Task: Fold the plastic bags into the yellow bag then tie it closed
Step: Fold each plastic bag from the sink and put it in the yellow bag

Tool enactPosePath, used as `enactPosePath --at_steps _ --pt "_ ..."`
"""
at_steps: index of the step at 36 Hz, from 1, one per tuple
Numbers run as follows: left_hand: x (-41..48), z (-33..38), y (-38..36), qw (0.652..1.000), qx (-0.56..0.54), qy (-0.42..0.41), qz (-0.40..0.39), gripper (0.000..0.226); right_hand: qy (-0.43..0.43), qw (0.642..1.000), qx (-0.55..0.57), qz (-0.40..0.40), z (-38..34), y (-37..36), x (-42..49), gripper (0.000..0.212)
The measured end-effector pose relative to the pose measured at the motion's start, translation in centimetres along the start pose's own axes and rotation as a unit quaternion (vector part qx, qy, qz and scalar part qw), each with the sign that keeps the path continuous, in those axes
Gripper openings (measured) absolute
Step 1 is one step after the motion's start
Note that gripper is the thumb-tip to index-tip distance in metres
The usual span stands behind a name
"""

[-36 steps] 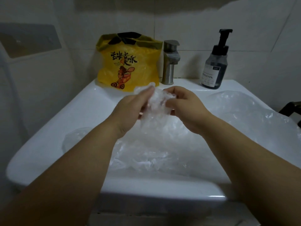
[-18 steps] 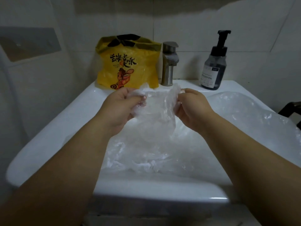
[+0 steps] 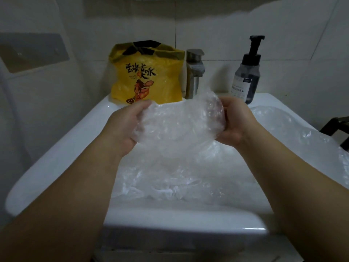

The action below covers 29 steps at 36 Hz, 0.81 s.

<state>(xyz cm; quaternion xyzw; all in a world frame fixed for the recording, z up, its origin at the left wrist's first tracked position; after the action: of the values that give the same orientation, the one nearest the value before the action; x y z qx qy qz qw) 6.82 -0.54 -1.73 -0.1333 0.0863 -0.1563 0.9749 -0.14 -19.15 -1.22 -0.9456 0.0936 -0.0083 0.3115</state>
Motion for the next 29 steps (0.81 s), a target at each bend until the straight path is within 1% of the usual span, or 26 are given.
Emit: enactPosePath --at_steps 1,2,3,4,6,7,8,9,10,12,13,15,16,17,20,22,23,25,27,28,29 --pt "0.5 -0.2 0.4 0.999 0.024 -0.01 0.039 0.012 0.002 1.0 -0.022 0.001 -0.2 0.0 -0.1 0.022" --pt "1.0 -0.5 1.0 0.994 0.069 -0.022 0.08 0.014 0.001 0.999 -0.047 0.003 -0.3 0.1 -0.2 0.02" --pt "1.5 -0.8 1.5 0.982 0.138 -0.035 0.124 0.018 0.006 0.997 -0.071 0.011 -0.3 0.3 -0.2 0.014" --pt "1.7 -1.1 2.0 0.96 0.218 -0.058 0.164 0.021 0.011 0.995 -0.097 0.013 -0.4 0.4 -0.3 0.009" --pt "1.7 -1.5 2.4 0.898 0.364 -0.129 0.211 0.027 0.027 0.989 -0.146 0.016 -0.3 0.5 -0.2 0.023" --pt "1.5 -1.5 2.2 0.87 0.41 -0.174 0.213 0.037 0.031 0.985 -0.169 0.014 -0.2 0.4 -0.2 0.026" --pt "1.1 -1.3 1.9 0.854 0.427 -0.219 0.202 0.044 0.034 0.981 -0.192 0.016 0.0 0.4 -0.1 0.023" --pt "0.6 -0.9 1.4 0.855 0.412 -0.256 0.182 0.047 0.037 0.977 -0.212 0.01 0.2 0.3 -0.1 0.02" --pt "0.1 -0.6 0.7 0.878 0.37 -0.27 0.14 0.046 0.034 0.972 -0.233 0.004 0.3 0.2 -0.1 0.018" --pt "-0.7 -0.2 -0.6 0.932 0.276 -0.231 0.03 0.041 0.026 0.966 -0.256 -0.012 0.6 -0.1 -0.1 0.025" --pt "-1.1 -0.3 -1.0 0.94 0.276 -0.202 -0.026 0.04 0.022 0.967 -0.255 -0.022 0.8 -0.2 -0.1 0.029" --pt "-1.5 -0.7 -1.5 0.925 0.327 -0.151 -0.123 0.048 0.011 0.97 -0.241 -0.044 0.9 -0.7 -0.3 0.026" --pt "-1.7 -0.9 -1.6 0.913 0.351 -0.138 -0.154 0.055 0.008 0.971 -0.232 -0.053 0.9 -0.8 -0.2 0.022" --pt "-1.8 -1.2 -1.5 0.907 0.365 -0.132 -0.164 0.056 0.005 0.972 -0.227 -0.058 0.9 -0.8 -0.2 0.019" --pt "-1.7 -1.1 -1.3 0.919 0.34 -0.139 -0.14 0.04 0.002 0.98 -0.191 -0.053 0.7 -0.8 -0.1 0.031" --pt "-1.2 -1.0 -1.1 0.937 0.297 -0.153 -0.099 0.024 0.011 0.988 -0.151 -0.039 0.4 -0.7 -0.1 0.036" --pt "-0.9 -0.9 -1.0 0.947 0.267 -0.162 -0.07 0.019 0.01 0.988 -0.148 -0.035 0.2 -0.5 0.0 0.041" --pt "-0.1 -0.7 -0.6 0.964 0.202 -0.175 -0.01 0.019 -0.021 0.983 -0.173 -0.05 0.3 -0.1 0.0 0.058" --pt "0.5 -0.6 -0.2 0.973 0.148 -0.173 0.04 0.018 -0.078 0.97 -0.214 -0.083 0.9 0.0 0.1 0.074" --pt "0.8 -0.5 0.0 0.978 0.121 -0.164 0.05 0.016 -0.101 0.963 -0.233 -0.089 1.4 -0.2 0.1 0.071" --pt "1.1 -0.5 0.3 0.982 0.097 -0.153 0.055 0.015 -0.11 0.959 -0.245 -0.091 1.8 -0.4 0.0 0.059"
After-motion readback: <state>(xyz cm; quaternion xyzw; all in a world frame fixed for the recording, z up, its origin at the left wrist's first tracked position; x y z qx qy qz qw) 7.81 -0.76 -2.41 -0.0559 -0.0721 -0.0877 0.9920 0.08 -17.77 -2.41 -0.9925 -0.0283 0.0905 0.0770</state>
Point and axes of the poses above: each hand's wrist, its own x-axis towards the middle knuckle, its own y-axis out of the back of the hand, z = x × y, the point moved 1 cm from there along x, towards the middle knuckle, and after that the axes turned 4 degrees about y, right-handed, at the moved point
